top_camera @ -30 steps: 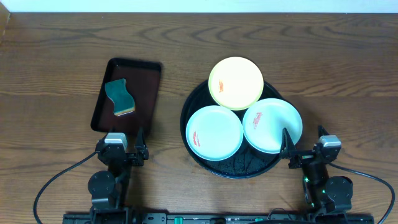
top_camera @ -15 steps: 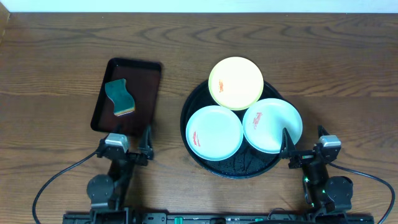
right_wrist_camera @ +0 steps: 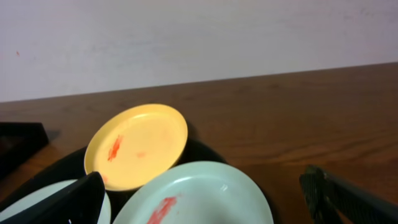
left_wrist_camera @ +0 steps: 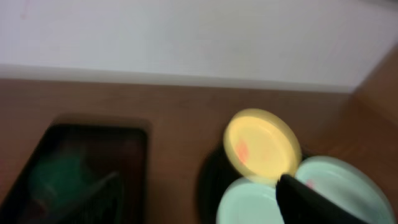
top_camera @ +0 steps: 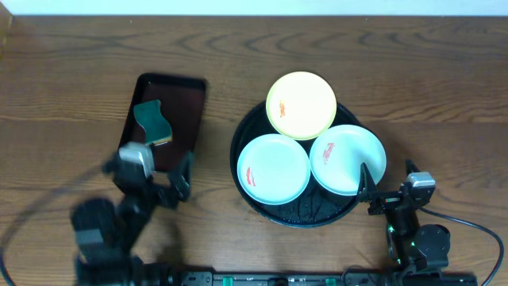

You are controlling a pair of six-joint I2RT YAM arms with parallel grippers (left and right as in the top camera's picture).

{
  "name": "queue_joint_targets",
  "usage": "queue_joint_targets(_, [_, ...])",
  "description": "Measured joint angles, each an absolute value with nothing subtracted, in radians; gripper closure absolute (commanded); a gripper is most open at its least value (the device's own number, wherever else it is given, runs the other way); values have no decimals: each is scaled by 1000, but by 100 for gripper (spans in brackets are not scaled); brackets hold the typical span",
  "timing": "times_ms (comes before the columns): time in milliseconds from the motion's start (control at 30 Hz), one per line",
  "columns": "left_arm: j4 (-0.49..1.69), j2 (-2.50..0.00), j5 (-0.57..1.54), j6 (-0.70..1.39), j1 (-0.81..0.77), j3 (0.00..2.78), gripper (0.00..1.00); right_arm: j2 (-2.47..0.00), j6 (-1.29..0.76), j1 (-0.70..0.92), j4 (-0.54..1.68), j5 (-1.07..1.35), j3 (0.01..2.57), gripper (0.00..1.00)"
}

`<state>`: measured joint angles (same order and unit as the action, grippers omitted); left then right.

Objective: Clean dirty plates on tray and stack at the side
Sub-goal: 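Reach the left gripper to the sponge on the brown tray and grasp it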

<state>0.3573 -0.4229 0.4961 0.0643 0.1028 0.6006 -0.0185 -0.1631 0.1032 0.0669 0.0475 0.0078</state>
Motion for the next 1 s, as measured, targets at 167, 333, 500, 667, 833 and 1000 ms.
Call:
queue_joint_targets(167, [648,-844,406,-31,122,1024,21,-19,-163,103,67,48,7,1])
queue_joint_targets(333, [716,-1163,321,-3,128,1174,21,-19,-163,103,67,48,7,1])
queue_joint_targets(500, [637,-1470,158,156,182,1179,21,-19,-163,103,68,48,7,1])
queue_joint_targets(667, [586,-1647,150,196,187,1179,21,-19,-163,103,68,47,7,1])
queue_joint_targets(833, [526,-1721,150,210,186,1179,21,-19,-163,103,68,47,7,1])
queue_joint_targets(1000, [472,-1779,150,213,186,1179,21,-19,-163,103,68,48,7,1])
